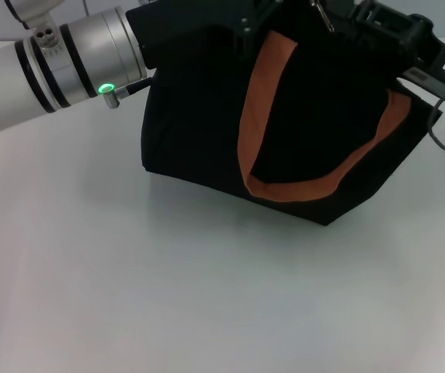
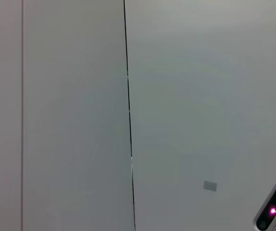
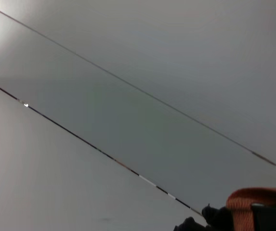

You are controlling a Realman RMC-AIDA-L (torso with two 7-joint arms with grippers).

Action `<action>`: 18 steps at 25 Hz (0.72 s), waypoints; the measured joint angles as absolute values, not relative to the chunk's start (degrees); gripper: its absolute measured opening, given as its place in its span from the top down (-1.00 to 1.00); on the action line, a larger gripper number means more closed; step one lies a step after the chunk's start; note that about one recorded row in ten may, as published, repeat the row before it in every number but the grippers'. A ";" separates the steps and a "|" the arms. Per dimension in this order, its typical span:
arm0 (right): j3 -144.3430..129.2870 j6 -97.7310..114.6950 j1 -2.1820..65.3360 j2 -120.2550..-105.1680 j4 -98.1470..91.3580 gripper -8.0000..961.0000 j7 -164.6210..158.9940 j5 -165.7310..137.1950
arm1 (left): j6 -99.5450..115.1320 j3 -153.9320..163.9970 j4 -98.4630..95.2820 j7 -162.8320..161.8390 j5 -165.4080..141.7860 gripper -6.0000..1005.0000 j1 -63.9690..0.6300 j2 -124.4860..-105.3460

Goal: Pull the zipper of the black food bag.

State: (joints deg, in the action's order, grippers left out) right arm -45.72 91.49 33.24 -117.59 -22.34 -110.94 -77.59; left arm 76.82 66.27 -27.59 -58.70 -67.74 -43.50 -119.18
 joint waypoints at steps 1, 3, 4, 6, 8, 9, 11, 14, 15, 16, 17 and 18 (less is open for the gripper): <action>-45.96 91.43 33.33 -117.54 -22.34 -0.11 -110.95 -77.60 | 76.81 66.27 -27.59 -58.70 -67.74 0.93 -43.50 -119.18; -46.32 91.34 33.64 -117.43 -22.28 0.06 -111.00 -77.61 | 76.81 66.26 -27.59 -58.63 -67.73 0.93 -43.50 -119.18; -46.34 91.32 33.74 -117.43 -22.27 0.14 -111.00 -77.62 | 76.81 66.27 -27.59 -58.47 -67.71 0.93 -43.50 -119.18; -46.36 91.18 33.89 -117.45 -22.31 0.44 -111.01 -77.62 | 76.81 66.26 -27.59 -58.13 -67.69 0.93 -43.50 -119.18; -46.36 90.77 33.93 -117.54 -22.53 0.69 -110.98 -77.62 | 76.81 66.27 -27.60 -57.90 -67.67 0.93 -43.50 -119.18; -46.36 90.77 33.93 -117.54 -22.53 0.72 -110.98 -77.62 | 76.81 66.27 -27.59 -57.90 -67.66 0.93 -43.50 -119.18; -46.36 90.62 33.93 -117.56 -22.56 0.77 -110.73 -77.62 | 76.81 66.27 -27.59 -57.90 -67.65 0.93 -43.50 -119.18; -46.38 90.30 34.00 -117.56 -22.77 0.85 -110.65 -78.29 | 76.81 66.27 -27.59 -57.90 -67.65 0.93 -43.50 -119.18; -46.39 90.22 34.05 -117.55 -22.82 0.88 -110.62 -78.60 | 76.81 66.27 -27.59 -57.90 -67.65 0.93 -43.50 -119.18; -46.40 90.17 34.09 -117.52 -22.86 0.91 -110.56 -78.86 | 76.82 66.28 -27.59 -57.90 -67.65 0.93 -43.50 -119.18; -46.41 90.14 34.12 -117.49 -22.87 0.93 -110.51 -78.95 | 76.81 66.27 -27.59 -57.90 -67.65 0.93 -43.50 -119.18; -46.41 90.14 34.12 -117.49 -22.87 0.96 -110.51 -78.95 | 76.81 66.27 -27.60 -57.90 -67.65 0.93 -43.50 -119.18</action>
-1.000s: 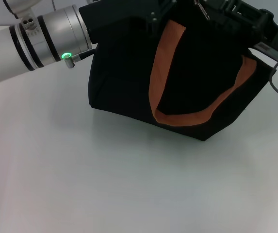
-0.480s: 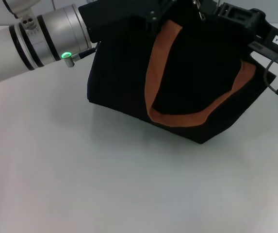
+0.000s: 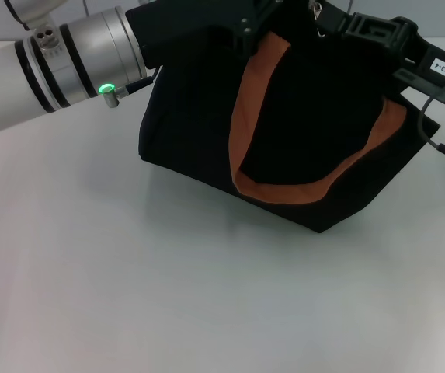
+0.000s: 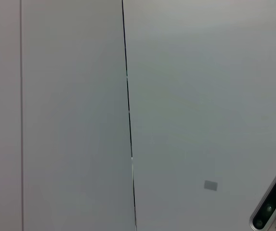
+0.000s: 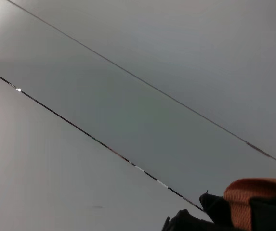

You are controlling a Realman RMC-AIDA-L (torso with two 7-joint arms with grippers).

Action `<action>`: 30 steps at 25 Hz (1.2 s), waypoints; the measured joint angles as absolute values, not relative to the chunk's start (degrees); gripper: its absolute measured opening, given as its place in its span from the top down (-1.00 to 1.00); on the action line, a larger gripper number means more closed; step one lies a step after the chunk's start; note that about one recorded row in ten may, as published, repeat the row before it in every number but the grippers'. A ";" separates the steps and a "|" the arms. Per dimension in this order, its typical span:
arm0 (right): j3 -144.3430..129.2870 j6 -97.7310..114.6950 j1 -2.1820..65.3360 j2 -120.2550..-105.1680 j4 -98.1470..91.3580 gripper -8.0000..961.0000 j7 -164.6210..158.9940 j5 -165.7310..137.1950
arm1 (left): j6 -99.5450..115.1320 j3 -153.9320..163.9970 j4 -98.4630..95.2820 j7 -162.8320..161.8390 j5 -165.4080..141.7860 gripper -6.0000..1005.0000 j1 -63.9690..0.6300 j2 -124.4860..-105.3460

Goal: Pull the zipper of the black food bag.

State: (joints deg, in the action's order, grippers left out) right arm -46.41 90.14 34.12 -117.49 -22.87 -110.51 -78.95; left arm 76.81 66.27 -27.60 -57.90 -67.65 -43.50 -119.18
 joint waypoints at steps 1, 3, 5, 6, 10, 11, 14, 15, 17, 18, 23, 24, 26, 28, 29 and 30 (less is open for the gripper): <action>-46.41 90.14 34.11 -117.47 -22.91 0.99 -110.49 -78.97 | 76.82 66.27 -27.60 -57.90 -67.65 0.93 -43.50 -119.18; -46.32 90.17 33.94 -117.42 -23.28 0.99 -110.47 -79.01 | 76.81 66.27 -27.60 -57.90 -67.65 0.93 -43.52 -119.18; -46.15 90.34 33.82 -117.26 -23.65 0.99 -110.50 -79.06 | 76.81 66.26 -27.60 -57.90 -67.65 0.93 -43.53 -119.18; -46.15 90.34 33.82 -117.26 -23.65 0.99 -110.50 -79.06 | 76.81 66.26 -27.60 -57.91 -67.64 0.93 -43.54 -119.18; -46.41 90.55 34.02 -116.92 -23.99 0.99 -110.64 -79.12 | 76.81 66.26 -27.60 -57.92 -67.60 0.93 -43.51 -119.18; -46.42 90.59 34.04 -116.89 -24.24 0.99 -110.69 -79.16 | 76.81 66.26 -27.60 -57.92 -67.58 0.93 -43.51 -119.18; -46.43 90.94 33.99 -116.66 -24.97 0.99 -111.05 -79.48 | 76.81 66.26 -27.61 -57.92 -67.56 0.93 -43.41 -119.18; -46.43 90.94 33.99 -116.66 -24.97 0.99 -111.05 -79.48 | 76.81 66.26 -27.61 -57.92 -67.56 0.93 -43.38 -119.18; -46.44 91.24 34.07 -116.41 -25.04 0.99 -111.50 -79.88 | 76.79 66.27 -27.60 -57.92 -67.56 0.93 -43.35 -119.18; -46.46 91.26 34.20 -116.26 -25.17 0.99 -111.89 -80.28 | 76.77 66.27 -27.61 -57.92 -67.56 0.93 -43.33 -119.18; -46.51 90.11 34.59 -116.12 -26.45 0.99 -113.83 -82.65 | 76.72 66.25 -27.60 -57.93 -67.56 0.93 -43.23 -119.18; -46.51 89.63 34.65 -116.12 -26.54 0.99 -114.00 -82.91 | 76.75 66.17 -27.60 -57.92 -67.54 0.93 -43.18 -119.18; -46.38 89.38 34.64 -116.13 -26.55 0.99 -114.01 -82.99 | 76.77 66.16 -27.59 -57.92 -67.06 0.93 -43.03 -119.18; -46.30 89.26 34.57 -116.13 -26.55 0.99 -114.02 -83.00 | 76.77 66.20 -27.59 -57.92 -66.61 0.93 -42.95 -119.18; -46.15 88.96 34.36 -116.13 -26.55 0.99 -114.02 -83.03 | 76.77 66.21 -27.59 -57.92 -66.31 0.93 -42.89 -119.18; -46.15 88.96 34.36 -116.13 -26.55 0.99 -114.02 -83.03 | 76.77 66.21 -27.59 -57.92 -66.31 0.93 -42.89 -119.18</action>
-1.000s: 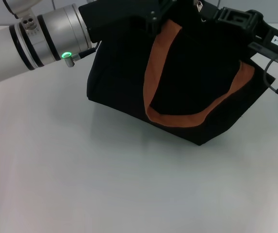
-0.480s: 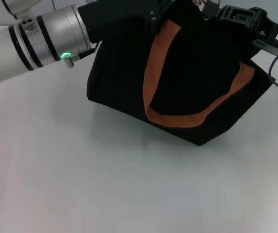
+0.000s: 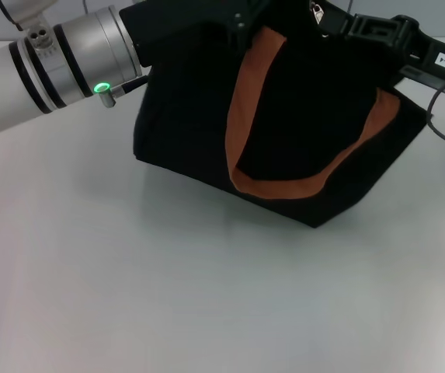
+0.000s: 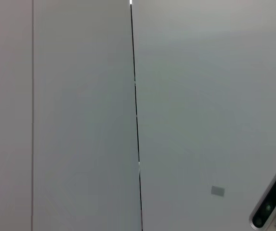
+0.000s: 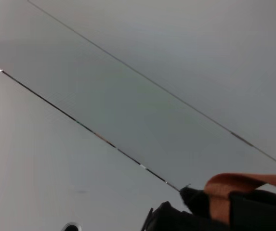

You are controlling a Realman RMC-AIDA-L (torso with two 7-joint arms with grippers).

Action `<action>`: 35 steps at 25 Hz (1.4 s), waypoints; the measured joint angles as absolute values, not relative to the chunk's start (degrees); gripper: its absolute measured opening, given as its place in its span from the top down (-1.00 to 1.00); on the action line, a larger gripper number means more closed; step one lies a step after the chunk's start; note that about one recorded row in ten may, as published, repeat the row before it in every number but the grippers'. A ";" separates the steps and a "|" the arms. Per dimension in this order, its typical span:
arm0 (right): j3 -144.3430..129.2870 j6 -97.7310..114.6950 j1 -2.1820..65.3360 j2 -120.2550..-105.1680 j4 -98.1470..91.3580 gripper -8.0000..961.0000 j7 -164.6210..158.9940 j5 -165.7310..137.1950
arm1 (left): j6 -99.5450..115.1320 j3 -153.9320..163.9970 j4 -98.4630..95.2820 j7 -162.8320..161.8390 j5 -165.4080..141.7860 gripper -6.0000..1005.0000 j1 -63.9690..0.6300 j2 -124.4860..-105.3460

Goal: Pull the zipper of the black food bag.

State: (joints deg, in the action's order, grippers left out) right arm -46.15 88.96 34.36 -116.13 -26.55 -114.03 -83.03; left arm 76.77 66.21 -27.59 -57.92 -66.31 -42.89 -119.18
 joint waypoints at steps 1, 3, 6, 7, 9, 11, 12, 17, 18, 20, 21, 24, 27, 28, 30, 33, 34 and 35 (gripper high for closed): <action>-46.15 88.86 34.26 -116.13 -26.55 0.99 -114.03 -83.03 | 76.76 66.20 -27.59 -57.92 -66.28 0.93 -42.86 -119.18; -46.09 88.79 34.15 -116.14 -26.55 0.99 -114.04 -83.14 | 76.76 66.14 -27.60 -57.91 -66.25 0.93 -42.81 -119.18; -45.89 88.78 34.07 -116.11 -26.54 0.99 -114.05 -83.38 | 76.76 66.10 -27.59 -57.68 -66.25 0.93 -42.79 -119.18; -45.88 88.73 33.91 -116.02 -26.54 0.99 -114.05 -83.41 | 76.76 66.10 -27.60 -57.42 -66.25 0.93 -42.79 -119.18; -45.87 88.29 33.61 -115.83 -26.54 0.99 -114.06 -83.43 | 76.76 66.14 -27.60 -57.31 -66.23 0.93 -42.79 -119.18; -45.88 88.00 33.49 -115.74 -26.54 0.99 -114.06 -83.43 | 76.76 66.14 -27.60 -57.31 -66.21 0.93 -42.79 -119.18; -45.88 87.44 33.28 -115.65 -26.54 0.99 -114.07 -83.43 | 76.76 66.16 -27.60 -57.30 -66.18 0.93 -42.80 -119.18; -45.98 87.21 32.90 -115.49 -26.54 0.99 -114.08 -83.50 | 76.76 66.13 -27.59 -57.30 -66.18 0.93 -42.80 -119.18; -45.98 87.21 32.90 -115.49 -26.54 0.99 -114.08 -83.50 | 76.76 66.13 -27.59 -57.30 -66.18 0.93 -42.80 -119.18; -45.93 87.02 32.62 -115.44 -26.54 0.99 -114.08 -83.50 | 76.76 66.06 -27.59 -57.30 -66.18 0.93 -42.80 -119.18; -45.89 86.83 32.46 -115.40 -26.54 0.99 -114.08 -83.50 | 76.76 66.04 -27.59 -57.30 -66.18 0.93 -42.80 -119.18; -45.70 86.10 31.53 -115.23 -26.54 0.99 -114.10 -83.50 | 76.75 66.00 -27.59 -57.30 -66.18 0.93 -42.80 -119.18; -45.68 85.74 31.03 -115.11 -26.54 0.99 -114.11 -83.50 | 76.74 65.92 -27.59 -57.30 -66.17 0.93 -42.80 -119.18; -45.68 85.74 31.03 -115.11 -26.54 0.99 -114.11 -83.50 | 76.74 65.92 -27.59 -57.30 -66.17 0.93 -42.80 -119.18; -45.65 85.55 30.46 -114.98 -26.54 0.99 -114.12 -83.49 | 76.73 65.91 -27.59 -57.30 -66.18 0.93 -42.81 -119.18; -45.61 85.02 29.78 -114.89 -26.54 0.99 -114.16 -83.38 | 76.72 65.91 -27.60 -57.30 -66.18 0.93 -42.80 -119.18; -45.61 85.02 29.78 -114.89 -26.54 0.99 -114.16 -83.38 | 76.72 65.91 -27.59 -57.30 -66.18 0.93 -42.81 -119.18; -45.61 84.82 29.50 -114.87 -26.54 0.99 -114.18 -83.33 | 76.72 65.91 -27.59 -57.30 -66.18 0.93 -42.81 -119.18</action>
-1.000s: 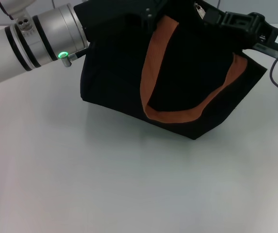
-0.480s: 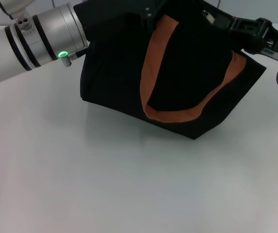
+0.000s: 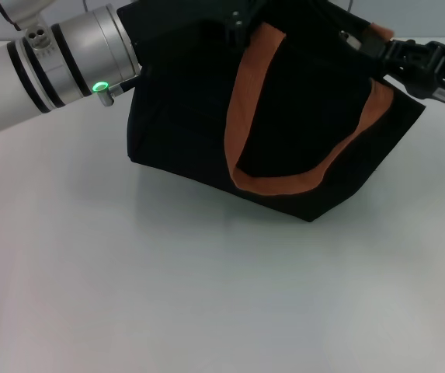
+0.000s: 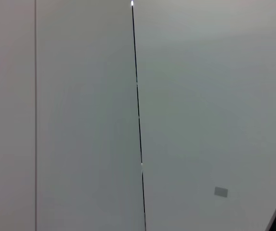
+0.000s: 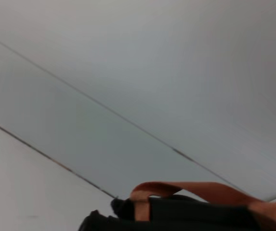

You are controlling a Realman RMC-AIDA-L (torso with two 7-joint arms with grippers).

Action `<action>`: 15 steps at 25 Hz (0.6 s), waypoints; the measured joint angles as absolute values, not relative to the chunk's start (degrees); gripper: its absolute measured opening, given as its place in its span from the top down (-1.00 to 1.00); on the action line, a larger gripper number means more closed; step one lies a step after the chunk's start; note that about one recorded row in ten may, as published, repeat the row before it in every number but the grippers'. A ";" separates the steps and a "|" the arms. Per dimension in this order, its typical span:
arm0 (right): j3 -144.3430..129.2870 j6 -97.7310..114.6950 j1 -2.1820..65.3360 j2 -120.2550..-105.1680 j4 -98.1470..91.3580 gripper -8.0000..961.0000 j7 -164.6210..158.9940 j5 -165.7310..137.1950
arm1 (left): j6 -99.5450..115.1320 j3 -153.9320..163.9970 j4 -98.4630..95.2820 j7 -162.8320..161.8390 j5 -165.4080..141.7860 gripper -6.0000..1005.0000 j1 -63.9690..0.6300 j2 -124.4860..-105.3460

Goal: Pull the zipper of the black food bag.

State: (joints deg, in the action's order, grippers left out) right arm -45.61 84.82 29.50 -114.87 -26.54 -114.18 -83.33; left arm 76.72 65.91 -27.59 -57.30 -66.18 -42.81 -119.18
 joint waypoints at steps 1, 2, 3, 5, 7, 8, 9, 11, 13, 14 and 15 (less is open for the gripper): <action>-45.59 84.66 29.24 -114.85 -26.54 0.99 -114.19 -83.24 | 76.72 65.91 -27.60 -57.30 -66.17 0.93 -42.80 -119.18; -45.33 84.40 28.70 -114.77 -26.54 0.99 -114.20 -83.18 | 76.72 65.91 -27.60 -57.30 -66.18 0.93 -42.80 -119.18; -45.33 84.40 28.70 -114.77 -26.54 0.99 -114.20 -83.18 | 76.72 65.91 -27.60 -57.30 -66.18 0.93 -42.80 -119.18; -44.63 84.23 28.22 -114.73 -26.54 0.99 -114.19 -83.24 | 76.72 65.91 -27.60 -57.30 -66.17 0.93 -42.81 -119.18; -43.65 84.12 27.21 -114.71 -26.54 0.99 -114.18 -83.40 | 76.72 65.91 -27.60 -57.30 -66.17 0.93 -42.80 -119.18; -43.65 84.12 27.21 -114.71 -26.54 0.99 -114.18 -83.40 | 76.72 65.91 -27.60 -57.30 -66.17 0.93 -42.80 -119.18; -43.30 84.13 26.86 -114.70 -26.54 0.99 -114.16 -83.42 | 76.72 65.91 -27.60 -57.30 -66.17 0.93 -42.80 -119.18; -42.66 84.13 26.18 -114.69 -26.54 0.99 -114.12 -83.49 | 76.72 65.91 -27.60 -57.30 -66.17 0.93 -42.80 -119.18; -42.43 84.13 25.53 -114.64 -26.54 0.99 -114.09 -83.50 | 76.72 65.91 -27.60 -57.30 -66.17 0.93 -42.80 -119.18; -42.36 84.14 24.97 -114.58 -26.54 0.99 -114.08 -83.46 | 76.72 65.92 -27.60 -57.30 -66.16 0.93 -42.80 -119.18; -42.36 84.14 24.97 -114.58 -26.54 0.99 -114.08 -83.46 | 76.72 65.92 -27.60 -57.30 -66.17 0.93 -42.80 -119.18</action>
State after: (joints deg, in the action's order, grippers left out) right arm -42.36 84.14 24.97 -114.58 -26.54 -114.08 -83.46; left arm 76.72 65.92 -27.60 -57.30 -66.17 -42.80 -119.18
